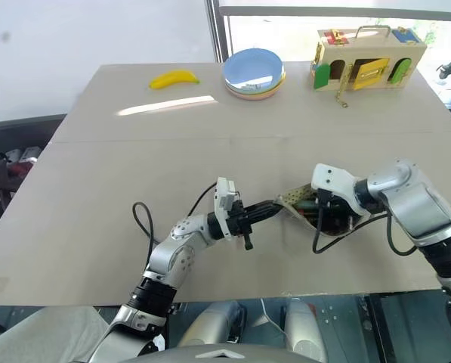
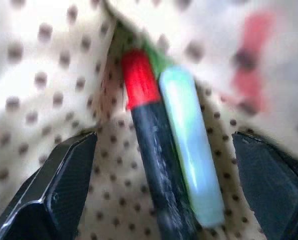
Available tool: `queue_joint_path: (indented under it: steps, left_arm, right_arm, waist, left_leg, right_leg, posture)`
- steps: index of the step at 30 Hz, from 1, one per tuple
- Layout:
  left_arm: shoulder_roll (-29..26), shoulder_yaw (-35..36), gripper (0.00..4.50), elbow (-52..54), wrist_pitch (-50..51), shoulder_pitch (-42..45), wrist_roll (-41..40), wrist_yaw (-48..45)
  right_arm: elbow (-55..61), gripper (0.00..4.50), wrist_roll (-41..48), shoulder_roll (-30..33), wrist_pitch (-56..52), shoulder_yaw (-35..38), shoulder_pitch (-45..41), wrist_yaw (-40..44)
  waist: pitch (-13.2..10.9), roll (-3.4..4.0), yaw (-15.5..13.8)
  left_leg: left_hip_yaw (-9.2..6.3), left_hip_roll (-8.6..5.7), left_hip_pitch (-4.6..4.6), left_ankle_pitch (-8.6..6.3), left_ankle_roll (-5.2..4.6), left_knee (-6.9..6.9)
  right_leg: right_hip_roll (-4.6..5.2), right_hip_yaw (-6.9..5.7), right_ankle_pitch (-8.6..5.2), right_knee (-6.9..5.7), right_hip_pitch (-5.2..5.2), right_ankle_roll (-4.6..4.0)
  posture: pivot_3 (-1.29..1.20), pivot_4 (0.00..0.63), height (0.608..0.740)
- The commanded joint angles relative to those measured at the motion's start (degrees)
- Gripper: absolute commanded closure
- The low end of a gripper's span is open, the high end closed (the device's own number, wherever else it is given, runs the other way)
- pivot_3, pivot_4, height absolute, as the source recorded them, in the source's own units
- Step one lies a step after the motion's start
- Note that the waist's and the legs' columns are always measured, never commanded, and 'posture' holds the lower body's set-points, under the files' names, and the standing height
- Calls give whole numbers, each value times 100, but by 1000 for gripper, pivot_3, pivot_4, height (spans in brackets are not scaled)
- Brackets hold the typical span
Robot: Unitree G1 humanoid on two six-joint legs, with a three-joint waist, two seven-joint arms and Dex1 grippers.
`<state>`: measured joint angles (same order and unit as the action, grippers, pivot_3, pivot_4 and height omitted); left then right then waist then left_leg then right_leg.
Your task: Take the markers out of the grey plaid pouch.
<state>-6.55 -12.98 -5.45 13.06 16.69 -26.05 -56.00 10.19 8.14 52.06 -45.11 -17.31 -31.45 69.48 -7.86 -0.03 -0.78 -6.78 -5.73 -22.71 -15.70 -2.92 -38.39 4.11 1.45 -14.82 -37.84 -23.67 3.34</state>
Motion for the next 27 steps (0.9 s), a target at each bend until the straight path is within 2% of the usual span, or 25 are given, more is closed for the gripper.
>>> queue_joint_path:
  steps: [1,12,18,23,24,27]
  left_arm:
    - [-98,144,4500,111,-48,-77,-31,-16]
    - [-104,112,4500,154,-40,-113,-29,-5]
    - [-119,110,4500,200,-22,-143,-43,21]
    - [-134,124,4500,206,-16,-142,-49,39]
    - [-135,125,4500,208,-16,-143,-49,42]
    - [-142,126,4500,205,-17,-137,-51,42]
  right_arm:
    - [-156,33,273,-60,-524,488,-91,-250]
    - [-710,33,719,-596,-1197,945,-390,-1146]
    - [-966,33,220,-380,-528,360,-286,-1344]
    - [-1128,33,61,-348,-189,152,-255,-1376]
    - [-1148,582,67,-363,-174,160,-259,-1385]
    - [-1210,1719,53,-382,-129,161,-277,-1388]
  waist:
    - [0,0,0]
    - [0,0,7]
    - [0,0,12]
    - [1,0,18]
    - [1,0,17]
    - [8,-7,23]
  left_leg:
    - [0,0,0,0,0,0]
    - [1,0,1,0,0,0]
    - [1,-1,1,0,0,0]
    - [2,-1,2,0,0,-1]
    - [2,-1,2,0,0,-1]
    - [2,0,4,0,0,-2]
  right_leg:
    - [0,0,0,0,0,0]
    - [0,1,0,-1,0,0]
    - [0,1,0,-1,0,0]
    - [-1,1,0,-2,0,0]
    - [-1,1,0,-3,1,0]
    - [-1,2,0,-4,1,0]
  posture:
    - [0,150,740]
    - [0,150,740]
    - [0,150,740]
    - [0,150,740]
    - [0,150,740]
    - [0,150,740]
